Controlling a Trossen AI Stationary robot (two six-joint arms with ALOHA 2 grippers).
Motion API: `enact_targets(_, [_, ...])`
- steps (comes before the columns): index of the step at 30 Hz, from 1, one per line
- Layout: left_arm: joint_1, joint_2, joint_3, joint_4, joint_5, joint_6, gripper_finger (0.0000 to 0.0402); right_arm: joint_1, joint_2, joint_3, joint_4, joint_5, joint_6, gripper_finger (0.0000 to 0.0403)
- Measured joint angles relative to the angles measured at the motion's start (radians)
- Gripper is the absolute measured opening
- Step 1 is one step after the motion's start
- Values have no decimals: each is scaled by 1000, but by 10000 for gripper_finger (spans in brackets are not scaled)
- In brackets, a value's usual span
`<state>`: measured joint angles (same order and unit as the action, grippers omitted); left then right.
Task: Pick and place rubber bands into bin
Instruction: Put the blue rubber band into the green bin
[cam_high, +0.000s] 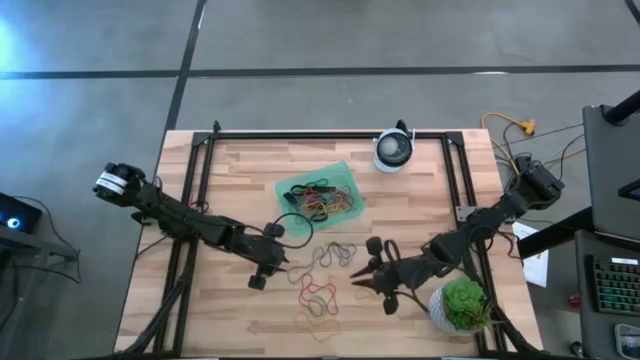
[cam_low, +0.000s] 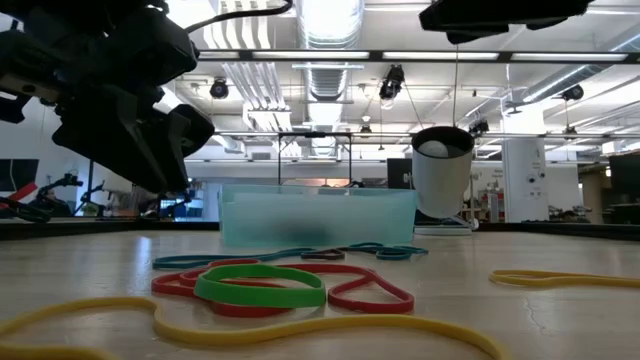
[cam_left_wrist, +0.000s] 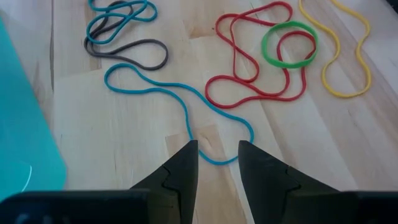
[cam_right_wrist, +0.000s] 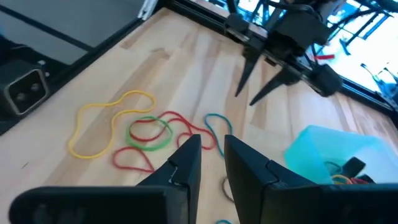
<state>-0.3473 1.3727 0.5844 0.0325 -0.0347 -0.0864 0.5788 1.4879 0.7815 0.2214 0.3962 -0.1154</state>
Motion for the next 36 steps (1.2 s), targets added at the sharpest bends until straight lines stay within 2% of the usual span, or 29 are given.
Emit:
enact_targets(10, [5, -1, 3, -27, 0, 77, 100, -49, 28, 0, 39, -5, 79, 65])
enact_targets(18, [6, -8, 4, -94, 0, 120, 100, -50, 85, 0, 189, -7, -7, 61])
enact_targets(36, [7, -38, -1, -120, -42, 118, 100, -49, 87, -1, 176, -13, 11, 61])
